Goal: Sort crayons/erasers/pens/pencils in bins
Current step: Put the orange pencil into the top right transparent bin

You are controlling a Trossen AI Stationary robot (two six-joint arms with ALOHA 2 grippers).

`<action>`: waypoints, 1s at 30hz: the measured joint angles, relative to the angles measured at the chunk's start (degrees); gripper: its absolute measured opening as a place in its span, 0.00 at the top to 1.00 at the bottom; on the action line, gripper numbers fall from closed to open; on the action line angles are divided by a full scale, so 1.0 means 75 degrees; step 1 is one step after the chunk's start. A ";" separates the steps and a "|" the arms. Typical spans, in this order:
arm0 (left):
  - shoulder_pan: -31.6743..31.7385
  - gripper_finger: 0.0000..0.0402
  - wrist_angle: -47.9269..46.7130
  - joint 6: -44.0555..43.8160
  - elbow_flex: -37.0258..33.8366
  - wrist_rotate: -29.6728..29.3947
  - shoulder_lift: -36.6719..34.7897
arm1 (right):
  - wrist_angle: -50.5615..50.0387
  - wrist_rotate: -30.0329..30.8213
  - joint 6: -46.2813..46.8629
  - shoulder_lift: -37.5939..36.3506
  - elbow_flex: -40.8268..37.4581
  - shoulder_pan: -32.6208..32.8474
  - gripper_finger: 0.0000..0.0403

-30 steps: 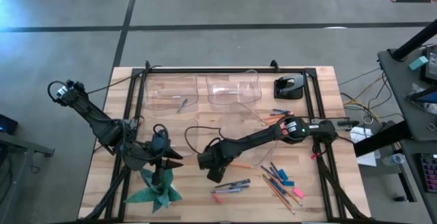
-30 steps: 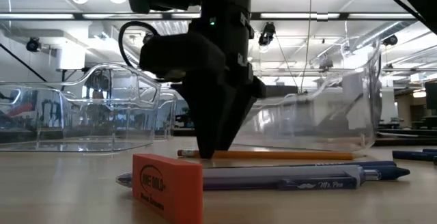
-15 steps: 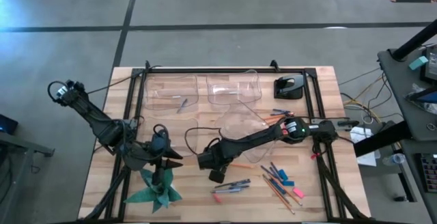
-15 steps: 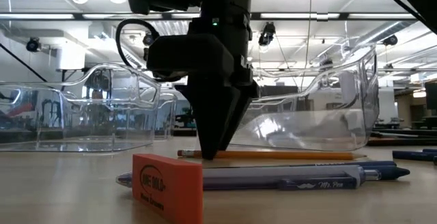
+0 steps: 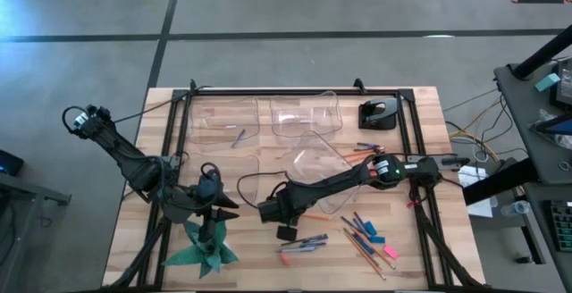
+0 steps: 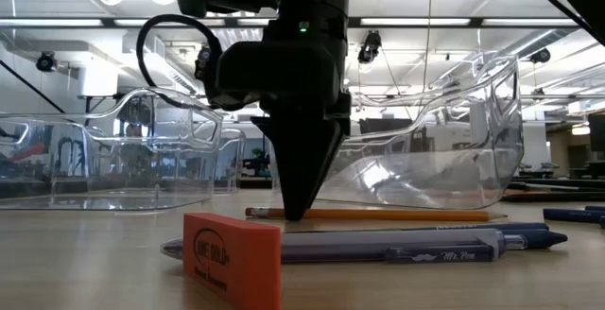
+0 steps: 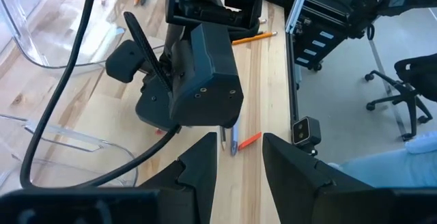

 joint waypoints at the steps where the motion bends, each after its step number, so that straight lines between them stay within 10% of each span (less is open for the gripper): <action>1: 0.0000 0.74 0.0000 0.0000 0.0000 0.0003 0.0000 | -0.0003 -0.0017 -0.0015 0.0000 -0.0001 0.0000 0.86; 30: -0.0003 0.74 0.0001 0.0000 -0.0006 0.0018 0.0000 | -0.0290 -0.0588 -0.0038 -0.1554 -0.0035 0.0204 0.97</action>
